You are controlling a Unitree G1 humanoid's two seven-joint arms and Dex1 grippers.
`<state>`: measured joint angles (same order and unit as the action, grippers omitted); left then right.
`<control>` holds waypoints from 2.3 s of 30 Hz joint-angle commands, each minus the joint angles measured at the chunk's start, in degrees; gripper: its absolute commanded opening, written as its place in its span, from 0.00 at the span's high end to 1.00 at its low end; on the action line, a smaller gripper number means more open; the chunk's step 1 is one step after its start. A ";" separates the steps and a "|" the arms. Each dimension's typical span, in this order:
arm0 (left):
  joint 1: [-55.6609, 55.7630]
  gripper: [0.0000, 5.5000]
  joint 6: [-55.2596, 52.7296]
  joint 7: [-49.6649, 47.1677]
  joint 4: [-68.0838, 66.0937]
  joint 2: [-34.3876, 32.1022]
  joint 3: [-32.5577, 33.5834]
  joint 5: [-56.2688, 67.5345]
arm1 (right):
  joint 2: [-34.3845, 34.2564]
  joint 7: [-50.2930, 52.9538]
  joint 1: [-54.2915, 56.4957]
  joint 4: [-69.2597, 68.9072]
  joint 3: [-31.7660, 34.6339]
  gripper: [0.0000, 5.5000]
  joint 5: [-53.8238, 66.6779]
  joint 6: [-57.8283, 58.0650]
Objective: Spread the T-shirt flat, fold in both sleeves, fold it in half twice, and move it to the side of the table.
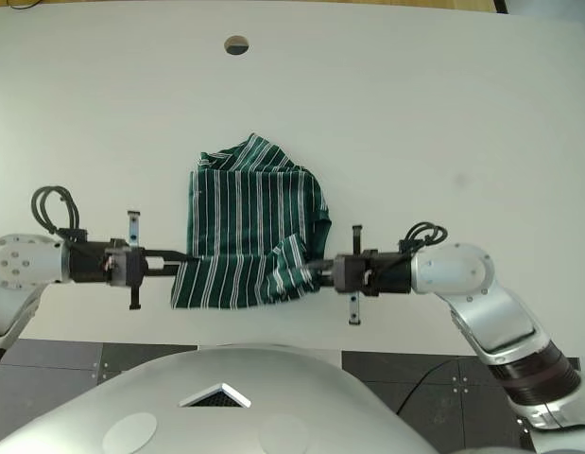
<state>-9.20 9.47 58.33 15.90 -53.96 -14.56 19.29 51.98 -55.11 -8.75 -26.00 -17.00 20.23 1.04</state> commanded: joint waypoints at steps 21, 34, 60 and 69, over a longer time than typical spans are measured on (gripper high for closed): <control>19.68 0.86 -45.25 -19.70 -14.22 22.32 5.69 0.21 | -23.52 15.20 26.76 23.50 4.00 0.87 -0.84 39.80; 30.53 0.75 -56.34 -35.28 -30.46 35.06 24.98 9.49 | -28.64 24.89 30.65 37.81 10.54 0.53 -6.55 33.72; 23.08 0.98 -37.78 -35.24 -15.75 37.82 22.20 3.14 | -38.98 28.35 33.26 47.28 -17.74 0.97 -42.23 2.49; 21.78 0.98 -38.16 -35.34 -12.79 37.57 21.33 2.47 | -23.45 29.25 32.19 40.57 -26.08 0.97 -68.63 1.72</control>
<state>13.07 -28.53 23.31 1.97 -16.20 6.90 22.14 23.91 -24.80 26.26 13.46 -42.45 -44.31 1.07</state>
